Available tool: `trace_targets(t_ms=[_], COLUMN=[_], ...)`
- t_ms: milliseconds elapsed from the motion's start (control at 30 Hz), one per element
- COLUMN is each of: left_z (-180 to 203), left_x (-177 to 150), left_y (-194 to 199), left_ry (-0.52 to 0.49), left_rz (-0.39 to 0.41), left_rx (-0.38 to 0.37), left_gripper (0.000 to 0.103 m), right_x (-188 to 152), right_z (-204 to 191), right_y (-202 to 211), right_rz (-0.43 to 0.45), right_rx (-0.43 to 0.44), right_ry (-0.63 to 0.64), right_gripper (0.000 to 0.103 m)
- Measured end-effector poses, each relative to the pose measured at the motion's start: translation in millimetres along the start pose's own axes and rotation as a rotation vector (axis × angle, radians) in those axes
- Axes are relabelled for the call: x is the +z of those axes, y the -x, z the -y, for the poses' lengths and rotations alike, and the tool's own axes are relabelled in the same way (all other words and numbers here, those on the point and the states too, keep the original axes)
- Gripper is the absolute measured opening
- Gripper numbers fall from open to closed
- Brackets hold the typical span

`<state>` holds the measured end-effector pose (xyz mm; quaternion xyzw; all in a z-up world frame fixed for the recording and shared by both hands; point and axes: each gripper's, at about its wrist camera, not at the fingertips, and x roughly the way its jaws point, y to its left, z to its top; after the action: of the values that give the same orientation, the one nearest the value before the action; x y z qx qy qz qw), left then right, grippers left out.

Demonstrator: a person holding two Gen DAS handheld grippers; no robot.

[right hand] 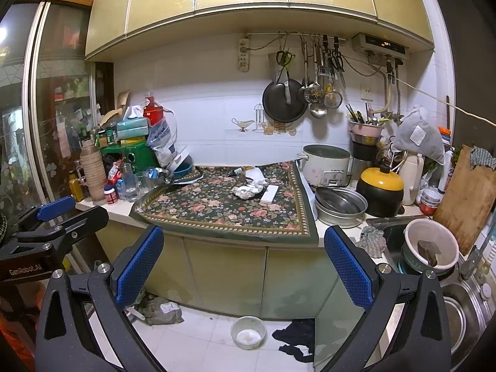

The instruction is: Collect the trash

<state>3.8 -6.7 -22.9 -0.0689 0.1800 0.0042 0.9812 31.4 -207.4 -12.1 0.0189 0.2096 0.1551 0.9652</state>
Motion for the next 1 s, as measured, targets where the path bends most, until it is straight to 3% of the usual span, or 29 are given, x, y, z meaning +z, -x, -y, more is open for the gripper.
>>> trace_targets(t_ms=[1000], left_z=[-8.4], left_x=[4.3], left_y=[-9.4], left_ry=[0.037], left_rz=[-0.016], left_rx=[0.0], left_gripper=[0.103], right_x=[-0.6], right_z=[0.2], right_y=[-1.6], right_rz=[-0.003], right_rx=[0.014], right_ry=[-0.007], right_gripper=[0.103])
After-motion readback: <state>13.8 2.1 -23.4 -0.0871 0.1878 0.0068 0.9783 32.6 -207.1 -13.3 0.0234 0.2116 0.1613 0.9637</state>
